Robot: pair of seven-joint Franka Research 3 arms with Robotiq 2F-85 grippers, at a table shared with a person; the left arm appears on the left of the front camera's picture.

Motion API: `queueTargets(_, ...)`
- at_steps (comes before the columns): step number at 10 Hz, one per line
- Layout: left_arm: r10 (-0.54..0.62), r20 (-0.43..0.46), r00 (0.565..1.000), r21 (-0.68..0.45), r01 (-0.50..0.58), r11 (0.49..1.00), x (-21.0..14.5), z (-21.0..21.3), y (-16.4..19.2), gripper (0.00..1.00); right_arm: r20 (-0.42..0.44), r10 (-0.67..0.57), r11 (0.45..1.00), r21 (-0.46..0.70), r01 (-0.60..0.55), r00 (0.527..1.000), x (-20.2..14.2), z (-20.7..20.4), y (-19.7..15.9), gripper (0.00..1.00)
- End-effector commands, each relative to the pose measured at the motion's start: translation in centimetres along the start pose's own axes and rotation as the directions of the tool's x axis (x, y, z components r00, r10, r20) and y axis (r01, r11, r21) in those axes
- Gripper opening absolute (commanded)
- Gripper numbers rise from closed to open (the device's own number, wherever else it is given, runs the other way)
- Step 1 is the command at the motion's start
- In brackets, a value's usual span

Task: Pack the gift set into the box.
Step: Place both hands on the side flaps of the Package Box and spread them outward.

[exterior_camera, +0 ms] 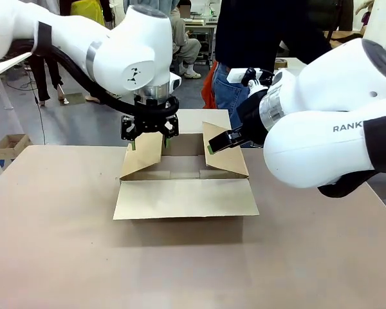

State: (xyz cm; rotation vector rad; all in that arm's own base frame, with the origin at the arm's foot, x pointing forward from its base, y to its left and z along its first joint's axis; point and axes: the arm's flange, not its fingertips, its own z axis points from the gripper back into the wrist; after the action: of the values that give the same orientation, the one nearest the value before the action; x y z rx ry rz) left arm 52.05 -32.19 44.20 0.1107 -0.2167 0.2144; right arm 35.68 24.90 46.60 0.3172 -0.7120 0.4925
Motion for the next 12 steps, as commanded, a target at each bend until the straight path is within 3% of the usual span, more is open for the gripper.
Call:
queueTargets(1, 0.001, 0.034, 0.999, 0.072, -0.004, 0.997, 1.0, -0.2, -1.5, 1.00, -0.003, 0.001, 1.000, -0.002, -0.001, 1.000, 0.0, 0.1, 0.1, 1.00)
queueTargets(5, -0.004, 0.017, 1.000, 0.170, 0.001, 0.985, 1.7, -0.8, -1.4, 1.00, -0.003, 0.001, 1.000, -0.002, -0.001, 1.000, 0.0, 0.1, 0.1, 1.00)
queueTargets(6, -0.015, -0.026, 1.000, 0.174, 0.019, 0.985, 1.5, -0.4, -0.4, 1.00, -0.003, 0.001, 1.000, -0.002, -0.001, 1.000, 0.0, 0.1, 0.1, 1.00)
queueTargets(9, 0.035, 0.011, 0.999, 0.148, -0.036, 0.988, 0.4, 1.4, 3.0, 1.00, -0.003, 0.001, 1.000, -0.002, -0.001, 1.000, 0.0, 0.1, 0.1, 1.00)
queueTargets(12, 0.126, -0.008, 0.992, 0.070, -0.125, 0.990, 0.8, 2.1, 9.2, 1.00, -0.003, 0.001, 1.000, -0.002, -0.001, 1.000, 0.0, 0.1, 0.1, 1.00)
